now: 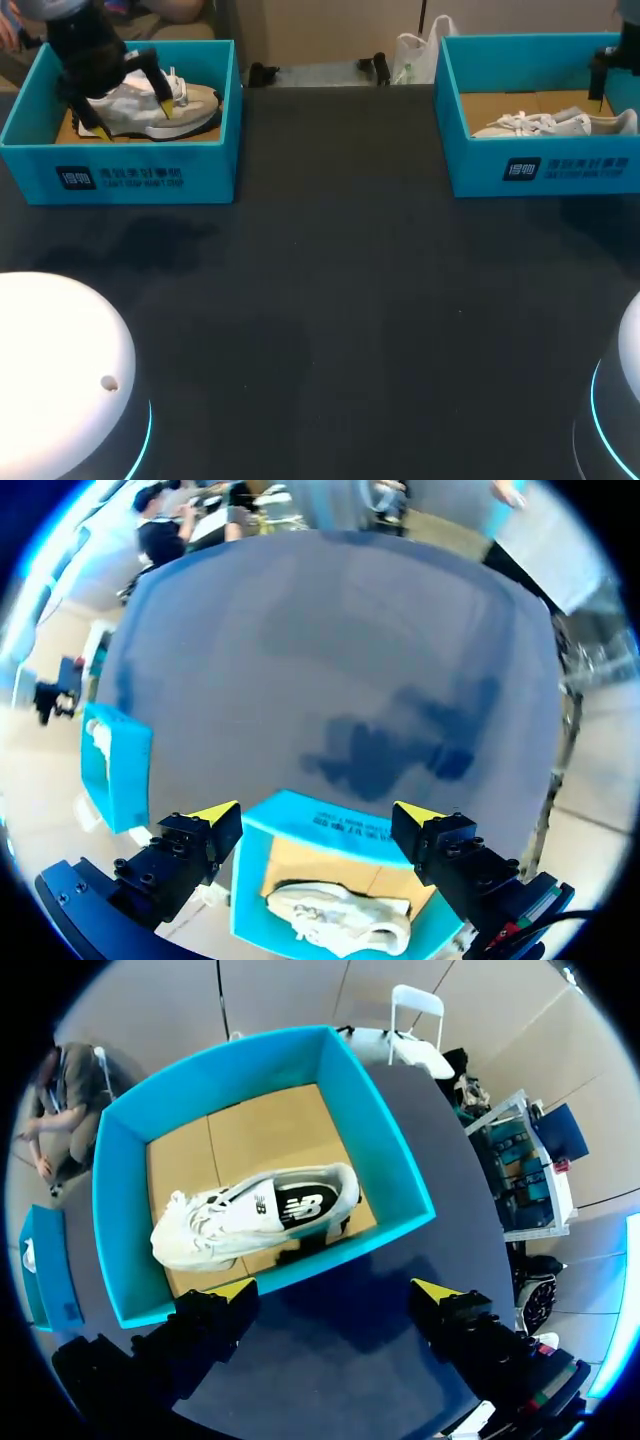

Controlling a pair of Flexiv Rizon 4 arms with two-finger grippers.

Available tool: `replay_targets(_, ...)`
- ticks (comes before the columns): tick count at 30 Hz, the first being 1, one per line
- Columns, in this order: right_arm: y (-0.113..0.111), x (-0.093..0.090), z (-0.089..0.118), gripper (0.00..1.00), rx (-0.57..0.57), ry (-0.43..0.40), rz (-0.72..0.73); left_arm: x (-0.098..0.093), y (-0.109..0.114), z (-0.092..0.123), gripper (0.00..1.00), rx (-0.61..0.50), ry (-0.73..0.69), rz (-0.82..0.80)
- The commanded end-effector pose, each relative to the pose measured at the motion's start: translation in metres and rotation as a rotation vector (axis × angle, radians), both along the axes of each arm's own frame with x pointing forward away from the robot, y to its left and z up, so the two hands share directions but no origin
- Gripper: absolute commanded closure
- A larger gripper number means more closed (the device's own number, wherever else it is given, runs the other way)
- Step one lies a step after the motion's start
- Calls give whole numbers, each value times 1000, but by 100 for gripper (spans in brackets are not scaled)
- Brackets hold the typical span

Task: Take the shoe out of the shoebox, open the shoe tongue, remove and reinsert the insole, then place the shoe into the shoebox

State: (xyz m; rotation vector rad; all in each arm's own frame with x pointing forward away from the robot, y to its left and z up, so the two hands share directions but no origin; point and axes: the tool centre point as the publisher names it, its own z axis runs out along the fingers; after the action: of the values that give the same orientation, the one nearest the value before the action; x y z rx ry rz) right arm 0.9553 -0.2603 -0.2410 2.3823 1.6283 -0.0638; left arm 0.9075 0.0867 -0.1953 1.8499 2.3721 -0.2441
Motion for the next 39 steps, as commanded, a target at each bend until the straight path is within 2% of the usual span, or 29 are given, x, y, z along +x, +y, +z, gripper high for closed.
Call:
replay_targets(1,0,-1,0,0,1,-1,0,15,9,-2,0,47,-7,-61)
replay_targets(9,0,-1,0,0,1,-1,0,45,43,-8,0,96,-11,-179)
replay_targets(21,0,-1,0,0,1,-1,0,98,102,-12,0,175,-116,-250)
replay_targets(24,0,-1,0,0,1,-1,0,108,114,-19,0,215,-159,-280)
replay_targets(28,0,-1,0,0,1,-1,0,120,127,-26,0,190,-169,-281)
replay_targets(33,0,-1,0,0,1,-1,0,139,139,-34,0,228,-169,-296)
replay_targets(37,0,-1,0,0,1,-1,0,159,147,-36,0,280,-166,-233)
replay_targets(39,0,-1,0,0,1,-1,0,159,147,-36,0,280,-166,-233)
